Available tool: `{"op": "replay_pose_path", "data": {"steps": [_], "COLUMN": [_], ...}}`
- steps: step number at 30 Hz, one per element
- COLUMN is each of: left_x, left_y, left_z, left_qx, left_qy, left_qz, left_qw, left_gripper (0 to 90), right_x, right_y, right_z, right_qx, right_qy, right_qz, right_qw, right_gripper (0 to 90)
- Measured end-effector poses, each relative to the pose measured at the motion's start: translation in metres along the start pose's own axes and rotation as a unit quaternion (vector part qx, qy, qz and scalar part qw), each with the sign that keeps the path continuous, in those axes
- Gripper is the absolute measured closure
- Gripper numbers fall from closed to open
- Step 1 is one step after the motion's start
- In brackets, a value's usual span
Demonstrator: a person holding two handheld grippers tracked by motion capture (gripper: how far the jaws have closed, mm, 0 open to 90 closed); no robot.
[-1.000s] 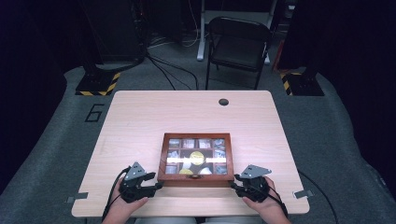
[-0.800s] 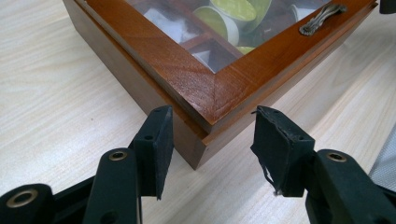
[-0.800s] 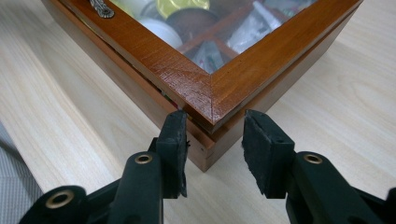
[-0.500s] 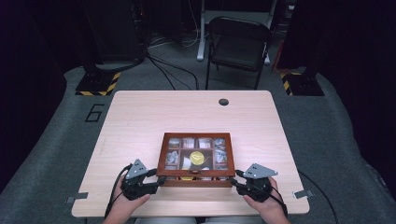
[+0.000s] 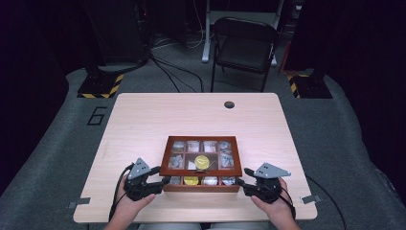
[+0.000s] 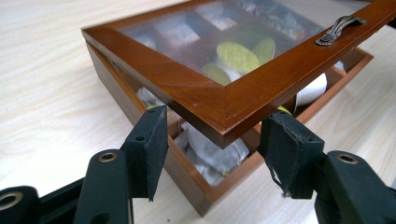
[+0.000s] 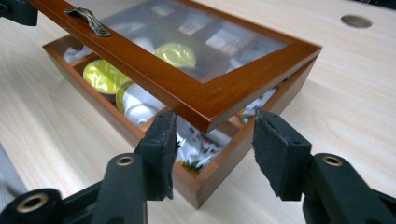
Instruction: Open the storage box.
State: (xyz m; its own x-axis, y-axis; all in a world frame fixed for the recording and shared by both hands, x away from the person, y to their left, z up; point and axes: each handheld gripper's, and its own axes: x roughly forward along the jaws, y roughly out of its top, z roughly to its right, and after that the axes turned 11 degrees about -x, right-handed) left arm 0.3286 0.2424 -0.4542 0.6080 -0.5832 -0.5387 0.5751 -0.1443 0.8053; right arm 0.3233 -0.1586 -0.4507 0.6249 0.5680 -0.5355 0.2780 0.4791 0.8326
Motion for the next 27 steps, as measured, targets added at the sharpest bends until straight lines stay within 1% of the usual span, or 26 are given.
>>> {"op": "replay_pose_path", "data": {"steps": [2, 3, 4, 5, 6, 7, 9, 11, 13, 14, 15, 17, 20, 22, 23, 24, 27], "left_x": [-0.001, -0.002, -0.002, -0.002, -0.002, -0.002, -0.002, -0.003, -0.004, -0.004, -0.006, -0.006, -0.007, -0.007, -0.006, -0.006, -0.005], "left_y": [0.002, 0.005, 0.005, 0.010, 0.010, 0.013, 0.018, 0.023, 0.028, 0.028, 0.033, 0.038, 0.045, 0.047, 0.050, 0.050, 0.057], "left_z": [0.000, 0.000, 0.000, -0.001, -0.001, -0.002, -0.001, -0.002, -0.002, -0.002, -0.003, -0.003, -0.004, -0.005, -0.006, -0.006, -0.007], "left_qx": [0.001, -0.003, -0.003, -0.002, -0.002, 0.001, 0.001, 0.006, 0.008, 0.008, 0.007, 0.006, 0.005, 0.006, 0.003, 0.003, -0.002], "left_qy": [0.001, 0.001, 0.001, 0.001, 0.001, -0.001, -0.003, -0.002, -0.002, -0.002, -0.003, -0.005, -0.005, -0.007, -0.005, -0.005, -0.008], "left_qz": [0.005, 0.009, 0.009, 0.012, 0.012, 0.012, 0.013, 0.014, 0.022, 0.022, 0.028, 0.032, 0.038, 0.036, 0.039, 0.039, 0.036], "left_qw": [1.0000, 1.0000, 1.0000, 0.9999, 0.9999, 0.9999, 0.9999, 0.9999, 0.9997, 0.9997, 0.9996, 0.9995, 0.9992, 0.9993, 0.9992, 0.9992, 0.9993], "left_gripper": [41.0, 40.5, 40.5, 40.6, 41.0, 41.1, 41.9, 41.6, 41.7, 42.0, 42.2, 42.5, 42.9, 42.9, 42.8, 42.8, 42.7], "right_x": [0.000, -0.001, -0.001, -0.002, -0.002, -0.003, -0.003, -0.004, -0.004, -0.004, -0.004, -0.003, -0.003, -0.003, -0.003, -0.003, -0.002], "right_y": [0.001, 0.005, 0.007, 0.009, 0.009, 0.013, 0.016, 0.020, 0.025, 0.025, 0.029, 0.033, 0.040, 0.043, 0.047, 0.047, 0.052], "right_z": [0.001, 0.003, 0.004, 0.004, 0.004, 0.005, 0.005, 0.006, 0.009, 0.009, 0.011, 0.014, 0.018, 0.020, 0.022, 0.022, 0.027], "right_qx": [-0.003, -0.002, -0.001, -0.001, -0.001, -0.003, -0.009, -0.014, -0.016, -0.016, -0.015, -0.011, -0.012, -0.013, -0.011, -0.011, -0.013], "right_qy": [0.001, 0.000, 0.000, 0.002, 0.002, 0.000, -0.002, -0.005, -0.005, -0.005, -0.006, -0.006, -0.004, -0.005, -0.007, -0.007, -0.005], "right_qz": [0.004, 0.008, 0.010, 0.010, 0.010, 0.014, 0.017, 0.022, 0.026, 0.026, 0.029, 0.032, 0.036, 0.039, 0.039, 0.039, 0.039], "right_qw": [1.0000, 1.0000, 0.9999, 0.9999, 0.9999, 0.9999, 0.9998, 0.9996, 0.9995, 0.9995, 0.9994, 0.9994, 0.9993, 0.9992, 0.9991, 0.9991, 0.9991], "right_gripper": [48.2, 48.2, 48.2, 48.3, 48.3, 48.7, 49.0, 49.2, 49.2, 49.2, 49.1, 49.1, 49.1, 49.0, 48.9, 48.9, 48.9]}}
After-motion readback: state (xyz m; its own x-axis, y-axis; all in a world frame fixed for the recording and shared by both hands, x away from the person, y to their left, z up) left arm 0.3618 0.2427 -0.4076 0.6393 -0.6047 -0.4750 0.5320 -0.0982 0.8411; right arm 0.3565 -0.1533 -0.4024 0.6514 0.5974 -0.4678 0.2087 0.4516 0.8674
